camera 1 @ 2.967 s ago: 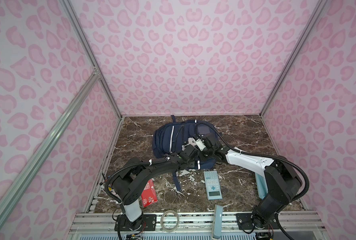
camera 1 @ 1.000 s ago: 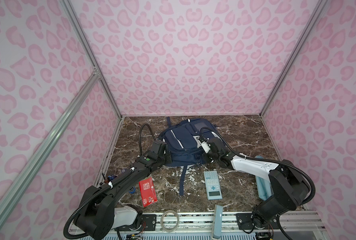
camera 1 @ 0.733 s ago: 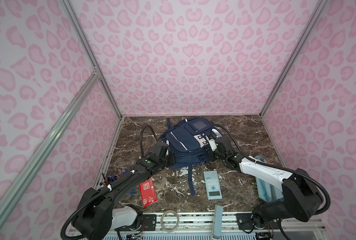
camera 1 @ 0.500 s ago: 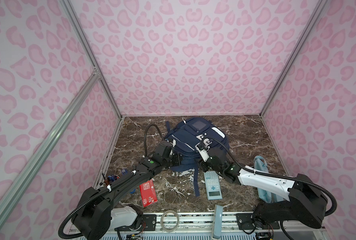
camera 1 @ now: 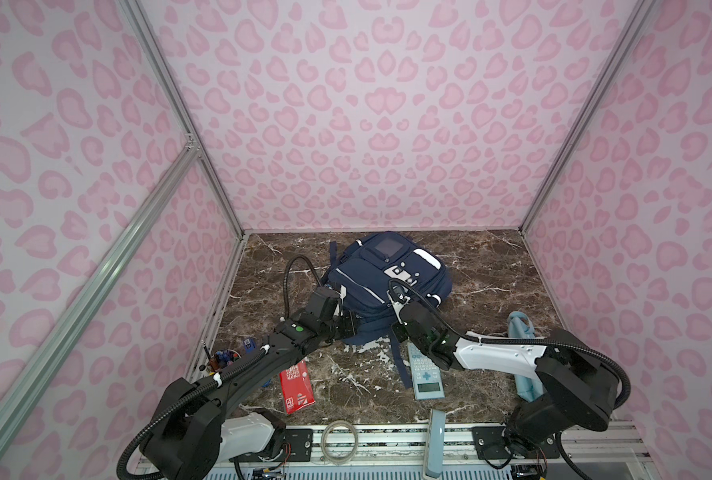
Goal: Pack the student bag
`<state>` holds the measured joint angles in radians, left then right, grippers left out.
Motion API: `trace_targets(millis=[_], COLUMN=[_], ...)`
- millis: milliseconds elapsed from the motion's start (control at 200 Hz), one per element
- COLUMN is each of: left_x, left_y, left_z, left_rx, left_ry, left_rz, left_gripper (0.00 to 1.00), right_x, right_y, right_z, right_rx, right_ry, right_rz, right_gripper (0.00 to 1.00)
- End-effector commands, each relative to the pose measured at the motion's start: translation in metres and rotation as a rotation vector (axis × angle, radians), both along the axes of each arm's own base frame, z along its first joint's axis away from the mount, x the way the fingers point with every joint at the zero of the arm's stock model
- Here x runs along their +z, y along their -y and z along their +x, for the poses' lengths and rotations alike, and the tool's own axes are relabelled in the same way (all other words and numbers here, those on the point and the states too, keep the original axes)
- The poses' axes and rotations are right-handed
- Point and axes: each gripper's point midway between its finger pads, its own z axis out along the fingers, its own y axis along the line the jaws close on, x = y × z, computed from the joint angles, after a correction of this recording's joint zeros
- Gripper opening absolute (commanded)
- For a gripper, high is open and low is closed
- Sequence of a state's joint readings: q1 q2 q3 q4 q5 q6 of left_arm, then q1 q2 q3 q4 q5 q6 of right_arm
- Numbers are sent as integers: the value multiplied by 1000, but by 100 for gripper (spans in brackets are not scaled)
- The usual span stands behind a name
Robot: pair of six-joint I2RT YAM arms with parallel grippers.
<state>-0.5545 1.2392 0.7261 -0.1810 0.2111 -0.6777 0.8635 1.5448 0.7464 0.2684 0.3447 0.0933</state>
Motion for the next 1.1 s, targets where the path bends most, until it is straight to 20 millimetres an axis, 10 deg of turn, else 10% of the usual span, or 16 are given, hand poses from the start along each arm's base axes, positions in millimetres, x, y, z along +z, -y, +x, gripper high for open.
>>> trace_targets(millis=[0, 150, 295, 320, 330, 350, 490, 780, 940, 1095], left_x=[-2, 3, 13, 16, 17, 18, 30, 39, 31, 3], left_y=[-22, -32, -12, -11, -10, -10, -9, 2, -16, -67], left_z=[10, 13, 7, 6, 6, 6, 2, -10, -8, 6], left_rx=[50, 72, 6, 4, 3, 2, -6, -49, 0, 152], left_ry=[28, 31, 20, 22, 24, 25, 38, 29, 28, 19], left_rz=[69, 53, -45, -48, -49, -49, -55, -101, -31, 172], left_gripper=[3, 3, 3, 3, 3, 3, 3, 3, 3, 3], right_x=[5, 3, 34, 39, 41, 42, 37, 14, -11, -14], right_y=[22, 34, -11, -17, -20, -22, -51, -102, -89, -75], right_z=[10, 16, -25, -29, -30, -32, -37, -26, -23, -32], right_rx=[-50, 0, 304, 323, 332, 342, 464, 513, 487, 561], right_ry=[19, -56, 74, 107, 128, 145, 186, 152, 121, 94], right_rz=[2, 38, 107, 109, 113, 114, 22, -75, -206, -221], right_gripper=[0, 1, 49, 65, 94, 100, 100, 50, 6, 0])
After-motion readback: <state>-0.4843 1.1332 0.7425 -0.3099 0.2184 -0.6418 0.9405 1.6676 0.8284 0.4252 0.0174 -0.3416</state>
